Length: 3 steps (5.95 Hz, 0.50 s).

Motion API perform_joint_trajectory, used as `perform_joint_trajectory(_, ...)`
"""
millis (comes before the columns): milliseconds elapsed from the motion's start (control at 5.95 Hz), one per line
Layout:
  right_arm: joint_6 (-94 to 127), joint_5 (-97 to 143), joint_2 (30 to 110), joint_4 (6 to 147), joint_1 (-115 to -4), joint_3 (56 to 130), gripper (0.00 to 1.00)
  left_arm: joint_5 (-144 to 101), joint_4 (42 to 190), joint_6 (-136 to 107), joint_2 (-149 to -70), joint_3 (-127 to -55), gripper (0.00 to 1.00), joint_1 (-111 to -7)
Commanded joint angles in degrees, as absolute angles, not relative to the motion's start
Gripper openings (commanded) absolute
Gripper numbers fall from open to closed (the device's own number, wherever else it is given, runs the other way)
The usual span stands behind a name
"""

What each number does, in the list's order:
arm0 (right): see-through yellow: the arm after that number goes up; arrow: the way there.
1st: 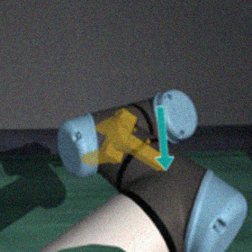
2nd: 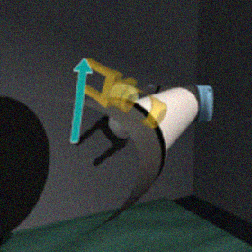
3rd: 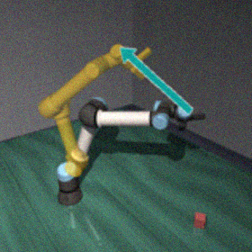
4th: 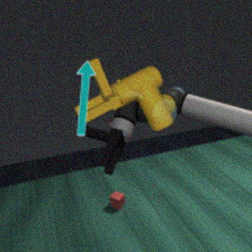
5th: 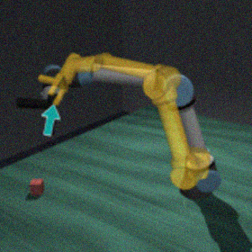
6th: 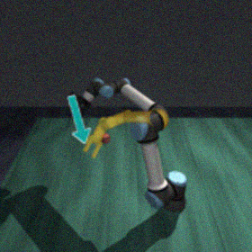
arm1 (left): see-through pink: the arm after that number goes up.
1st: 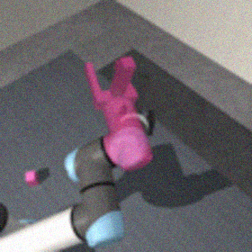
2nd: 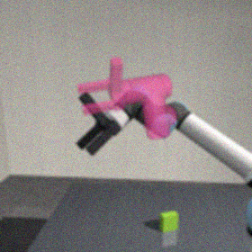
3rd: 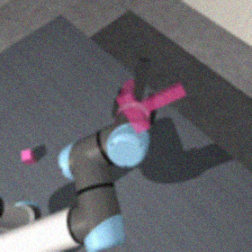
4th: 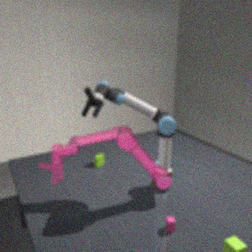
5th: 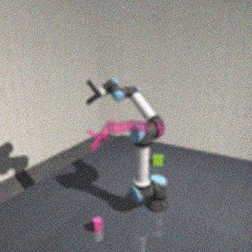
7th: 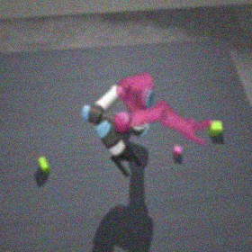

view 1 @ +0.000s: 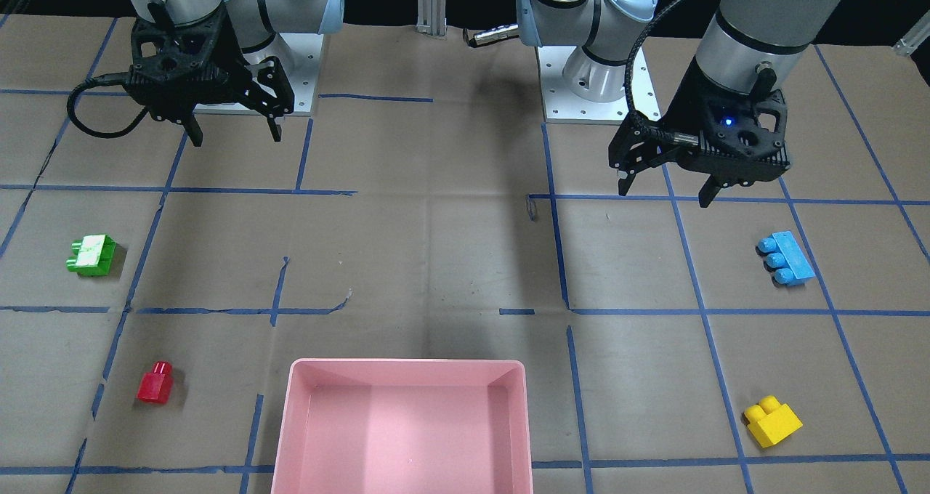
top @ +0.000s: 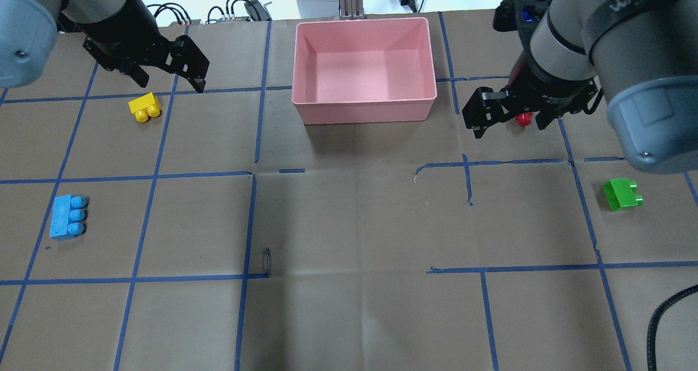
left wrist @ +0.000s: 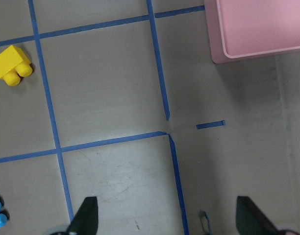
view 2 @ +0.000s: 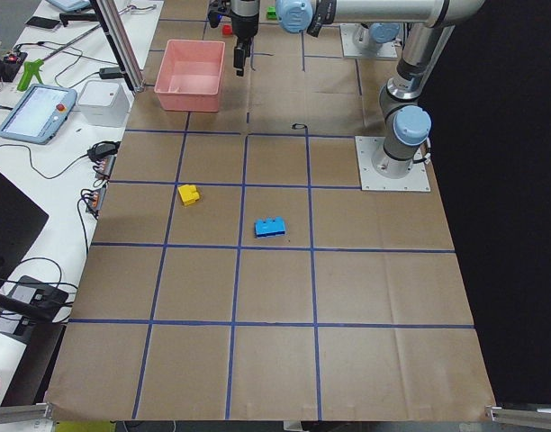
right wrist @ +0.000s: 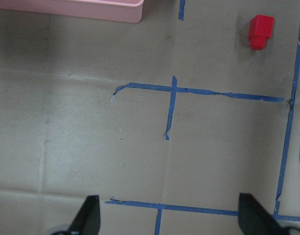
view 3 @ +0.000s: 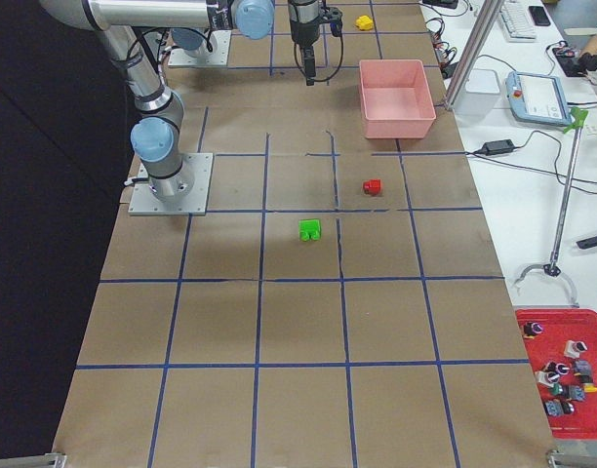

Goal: Put all blocks into box

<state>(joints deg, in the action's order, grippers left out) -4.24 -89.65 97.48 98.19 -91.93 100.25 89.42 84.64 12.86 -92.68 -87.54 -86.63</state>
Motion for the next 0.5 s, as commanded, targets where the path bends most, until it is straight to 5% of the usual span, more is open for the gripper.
perform_joint_trajectory(0,-4.3,-89.6,96.9,98.3,-91.9,100.4,1.00,89.6,84.6,13.5,-92.1,-88.0,0.99,-84.7)
perform_joint_trajectory(336,-4.3,-89.6,96.9,98.2,-91.9,100.4,1.00,89.5,84.7,24.1,-92.0,-88.2,0.99,-71.5)
